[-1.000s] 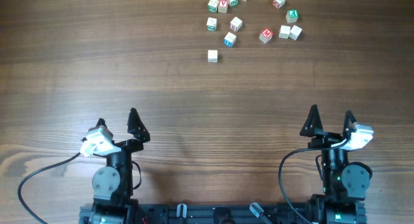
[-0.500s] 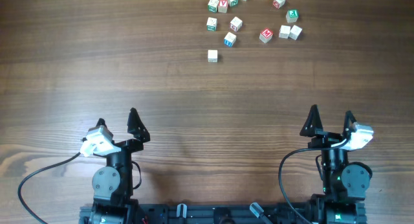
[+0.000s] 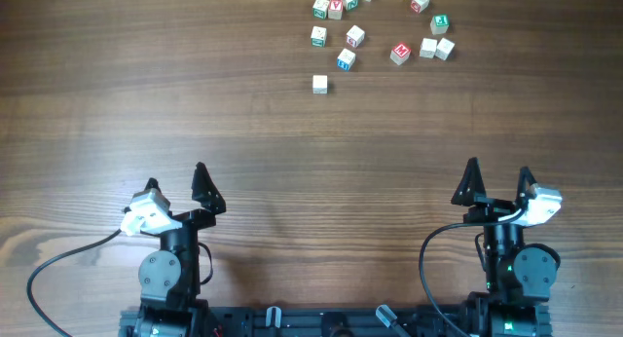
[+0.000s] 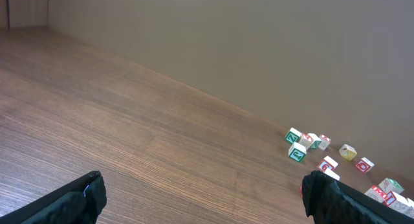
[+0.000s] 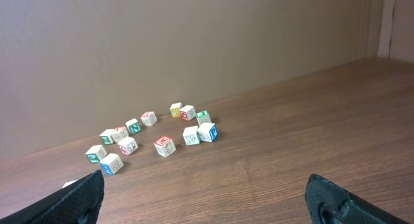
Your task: Form a circle
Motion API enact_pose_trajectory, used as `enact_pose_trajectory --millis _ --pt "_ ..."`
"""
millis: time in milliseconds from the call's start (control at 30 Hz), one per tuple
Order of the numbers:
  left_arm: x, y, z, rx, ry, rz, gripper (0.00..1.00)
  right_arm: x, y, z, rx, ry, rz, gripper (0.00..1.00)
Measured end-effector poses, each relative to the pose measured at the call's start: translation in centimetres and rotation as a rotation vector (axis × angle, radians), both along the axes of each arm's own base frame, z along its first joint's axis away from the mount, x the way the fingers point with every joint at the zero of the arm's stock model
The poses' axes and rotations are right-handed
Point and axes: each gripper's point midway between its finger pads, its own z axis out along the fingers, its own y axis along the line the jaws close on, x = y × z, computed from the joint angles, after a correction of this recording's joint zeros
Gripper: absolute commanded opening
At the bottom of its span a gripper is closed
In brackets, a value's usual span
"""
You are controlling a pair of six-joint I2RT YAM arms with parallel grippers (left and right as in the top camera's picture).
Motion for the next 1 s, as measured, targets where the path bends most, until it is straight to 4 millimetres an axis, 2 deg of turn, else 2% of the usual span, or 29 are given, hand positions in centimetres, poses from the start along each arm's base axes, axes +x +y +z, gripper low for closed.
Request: enact_pose_trajectory --millis 567,700,833,933,967,1000 --pt "0.0 0.1 0.4 -0.003 -0.017 0.006 1.0 0.0 0.0 0.0 0.0 0.0 0.0 1.0" --pt "0.2 -1.8 2.1 -0.013 -0.084 -0.108 1.0 0.0 0.0 0.0 0.0 0.0 0.0 1.0" --pt "0.0 -3.2 3.1 -0.014 -0.078 -0.188 1.0 0.0 0.0 0.0 0.0 0.0 0.0 1.0" --pt "-0.4 -3.9 6.2 -0.014 -0.08 -0.233 1.0 0.0 0.0 0.0 0.0 0.0 0.0 1.0" --pt "-0.4 -4.0 6.5 -0.014 -0.08 -0.237 1.0 0.0 0.0 0.0 0.0 0.0 0.0 1.0" --pt "-0.3 -4.5 9.2 -0.015 -0.086 -0.268 1.0 0.0 0.0 0.0 0.0 0.0 0.0 1.0"
